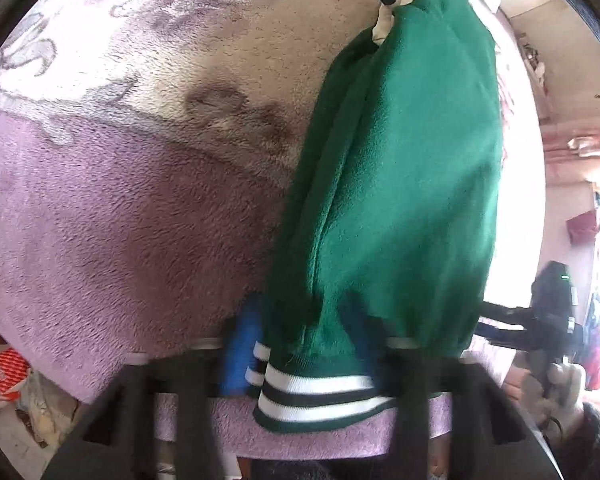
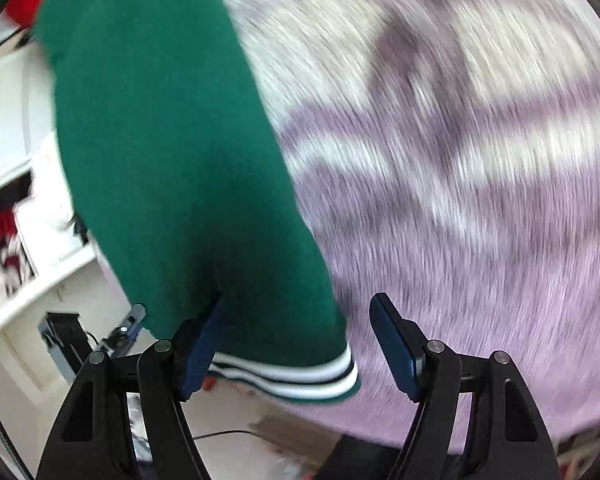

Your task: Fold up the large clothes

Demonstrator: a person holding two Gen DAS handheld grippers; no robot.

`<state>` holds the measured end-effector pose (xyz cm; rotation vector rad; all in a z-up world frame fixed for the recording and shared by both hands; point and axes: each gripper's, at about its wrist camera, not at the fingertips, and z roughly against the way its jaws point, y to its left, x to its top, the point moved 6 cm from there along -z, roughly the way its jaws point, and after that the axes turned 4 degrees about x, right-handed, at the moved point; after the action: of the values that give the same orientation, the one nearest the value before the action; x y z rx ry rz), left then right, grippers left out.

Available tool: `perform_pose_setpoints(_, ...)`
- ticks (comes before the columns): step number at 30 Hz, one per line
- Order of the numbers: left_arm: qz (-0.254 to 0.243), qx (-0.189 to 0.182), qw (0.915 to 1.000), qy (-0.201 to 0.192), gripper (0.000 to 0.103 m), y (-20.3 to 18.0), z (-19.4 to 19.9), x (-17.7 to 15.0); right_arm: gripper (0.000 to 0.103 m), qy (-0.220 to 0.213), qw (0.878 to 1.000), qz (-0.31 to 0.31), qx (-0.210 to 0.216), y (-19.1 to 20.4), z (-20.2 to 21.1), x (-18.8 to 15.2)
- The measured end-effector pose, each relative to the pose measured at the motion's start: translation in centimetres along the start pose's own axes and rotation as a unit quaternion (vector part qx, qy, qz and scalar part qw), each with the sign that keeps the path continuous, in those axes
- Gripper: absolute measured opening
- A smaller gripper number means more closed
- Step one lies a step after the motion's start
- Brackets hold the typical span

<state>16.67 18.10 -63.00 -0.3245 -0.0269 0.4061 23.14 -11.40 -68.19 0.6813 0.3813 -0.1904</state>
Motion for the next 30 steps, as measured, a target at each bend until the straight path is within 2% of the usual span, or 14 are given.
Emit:
perform_pose_setpoints(1, 0.002, -0.007, 1.0, 0.001, 0.072, 0.3, -1.0, -0.1, 0.075, 0.014, 1.0, 0.001, -0.012, -0.9, -0.7, 0.3)
perform_pose_setpoints(4, 0.033, -0.03, 0.9982, 0.04, 0.072, 1.0, -5.3, -0.3, 0.081, 0.038, 0.999, 0.007, 0.034, -1.4, -2.2, 1.2)
perform_pose_setpoints(5, 0.047, -0.046, 0.9972, 0.035, 0.076, 1.0, -5.8, -0.2, 0.082, 0.036, 0.998, 0.007, 0.059, -1.2, -2.1, 1.4)
perform_pose_setpoints(8, 0.056, -0.046, 0.9973, -0.016, 0.074, 0.8, -5.5, 0.7, 0.084, 0.036, 0.99, 0.022, 0.131, -0.3, -1.9, 1.5)
perform_pose_setpoints(9, 0.05, -0.043, 0.9972, -0.035, 0.071, 0.0, -5.4, 1.1, 0.082, 0.043, 0.987, 0.023, 0.156, 0.2, -2.4, 1.3)
perform_pose_setpoints(10, 0.046, -0.045, 0.9969, -0.044, 0.051, -0.3, -5.2, 1.1, 0.072, 0.052, 0.984, 0.02, 0.168, 0.4, -3.2, 0.8)
perform_pose_setpoints(11, 0.046, -0.053, 0.9963, -0.049, 0.037, -0.3, -4.9, 0.7, 0.06, 0.053, 0.985, 0.015, 0.166, 0.4, -4.1, 0.4)
perform_pose_setpoints(12, 0.047, -0.052, 0.996, -0.054, 0.035, -0.6, -4.7, 0.7, 0.039, 0.047, 0.987, 0.005, 0.156, 0.2, -4.9, 0.2)
perform_pose_setpoints(13, 0.048, -0.055, 0.9956, -0.058, 0.026, -0.7, -4.3, 0.6, 0.03, 0.032, 0.988, -0.012, 0.153, 0.0, -5.2, 0.2)
perform_pose_setpoints(16, 0.054, -0.074, 0.9936, -0.065, 0.016, -0.8, -2.1, -0.7, 0.016, -0.006, 0.989, -0.037, 0.146, 0.6, -4.4, -0.9)
perform_pose_setpoints(20, 0.028, -0.072, 0.9949, -0.064, 0.014, -1.4, 0.1, -2.3, 0.013, -0.012, 0.988, -0.029, 0.15, 2.0, -1.3, -4.9)
perform_pose_setpoints(25, 0.031, -0.067, 0.9969, -0.026, 0.015, -1.1, 0.7, -7.8, 0.013, 0.019, 0.993, -0.027, 0.117, 0.8, 1.8, -11.0)
perform_pose_setpoints(27, 0.049, -0.047, 0.9975, 0.016, 0.02, -0.8, -0.2, -9.3, 0.014, 0.028, 0.998, -0.005, 0.061, -1.5, 3.5, -14.2)
perform_pose_setpoints(30, 0.051, -0.038, 0.9968, 0.049, 0.02, -2.0, 0.0, -9.6, 0.026, 0.03, 0.999, 0.012, -0.018, -3.0, 4.2, -14.6)
